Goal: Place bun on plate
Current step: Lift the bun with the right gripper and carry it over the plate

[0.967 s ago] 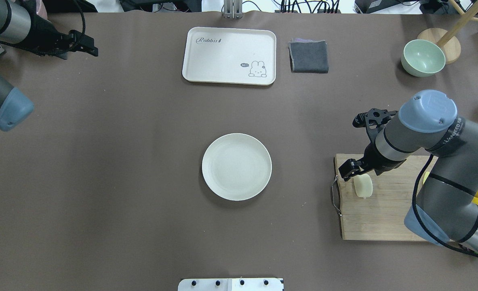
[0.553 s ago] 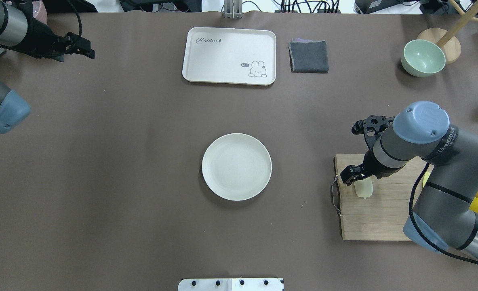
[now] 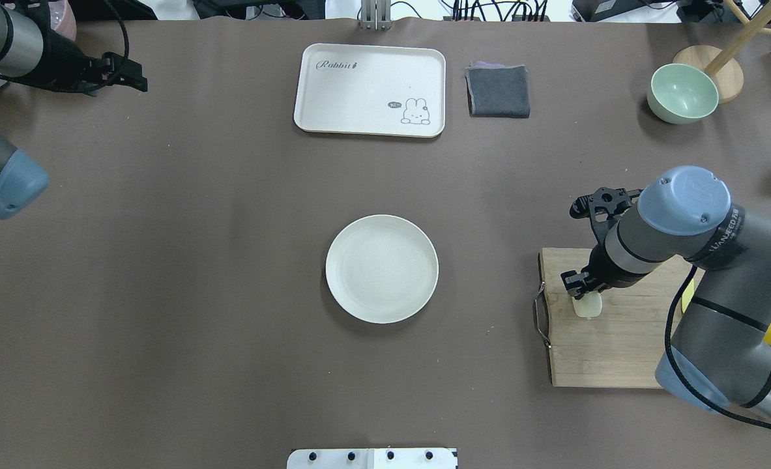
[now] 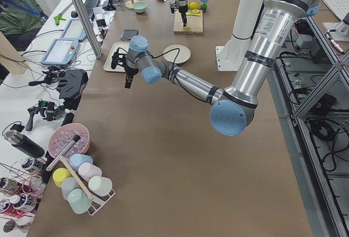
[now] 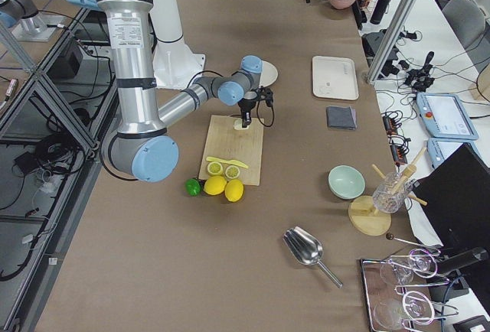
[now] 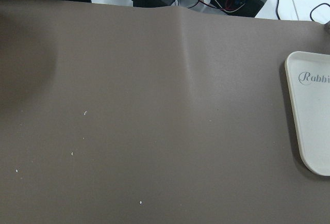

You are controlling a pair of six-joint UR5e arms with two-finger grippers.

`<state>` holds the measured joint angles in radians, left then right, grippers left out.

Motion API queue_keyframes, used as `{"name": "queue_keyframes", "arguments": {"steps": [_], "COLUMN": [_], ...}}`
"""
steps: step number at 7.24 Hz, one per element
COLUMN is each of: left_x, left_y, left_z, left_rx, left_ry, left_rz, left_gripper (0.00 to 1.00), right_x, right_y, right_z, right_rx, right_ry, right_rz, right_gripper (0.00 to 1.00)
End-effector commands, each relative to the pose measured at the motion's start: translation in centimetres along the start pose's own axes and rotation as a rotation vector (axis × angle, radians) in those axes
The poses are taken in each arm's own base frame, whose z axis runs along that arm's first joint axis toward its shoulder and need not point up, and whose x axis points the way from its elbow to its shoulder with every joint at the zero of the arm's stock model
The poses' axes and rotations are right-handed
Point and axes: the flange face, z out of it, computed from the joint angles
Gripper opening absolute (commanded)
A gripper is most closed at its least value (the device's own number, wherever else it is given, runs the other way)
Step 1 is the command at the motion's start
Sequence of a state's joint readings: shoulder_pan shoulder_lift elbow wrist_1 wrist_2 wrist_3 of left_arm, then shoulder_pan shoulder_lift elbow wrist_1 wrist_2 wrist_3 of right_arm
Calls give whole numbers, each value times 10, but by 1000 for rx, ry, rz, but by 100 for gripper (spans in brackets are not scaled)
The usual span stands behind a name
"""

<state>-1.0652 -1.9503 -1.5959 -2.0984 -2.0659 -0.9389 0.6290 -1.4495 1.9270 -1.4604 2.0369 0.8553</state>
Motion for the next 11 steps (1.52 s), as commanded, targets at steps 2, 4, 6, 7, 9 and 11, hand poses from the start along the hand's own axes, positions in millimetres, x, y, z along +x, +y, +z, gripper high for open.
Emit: {"name": "queue_keyframes", "arguments": {"steps": [2,4,6,7,9,11], "left_x": [-1,0,4,6,10,14], "left_y": [2,3,3,3,5,11], "left_z": [4,5,2,1,2,8], "left_rx": [-6,-8,-11,-10,-13,-26], "left_ry": [-3,1,13,17,22,24], "left_rz": [1,2,4,7,14,18], "left_gripper": [98,98,98,98,98,98], "right_x": [-39,-95,-155,-185,-235,-263], "right_y": [-10,-44,-56,-63,-72,-81], "right_z": [-41,-98,-113,-109,-102,-75], "right_rx": [73,179,204,196,189,205], "right_ry": [-70,-161,-223,-236,-246,-212], "right_rz": [-44,-84,-91,-109,-144,-158], "right_gripper": [0,0,0,0,0,0]}}
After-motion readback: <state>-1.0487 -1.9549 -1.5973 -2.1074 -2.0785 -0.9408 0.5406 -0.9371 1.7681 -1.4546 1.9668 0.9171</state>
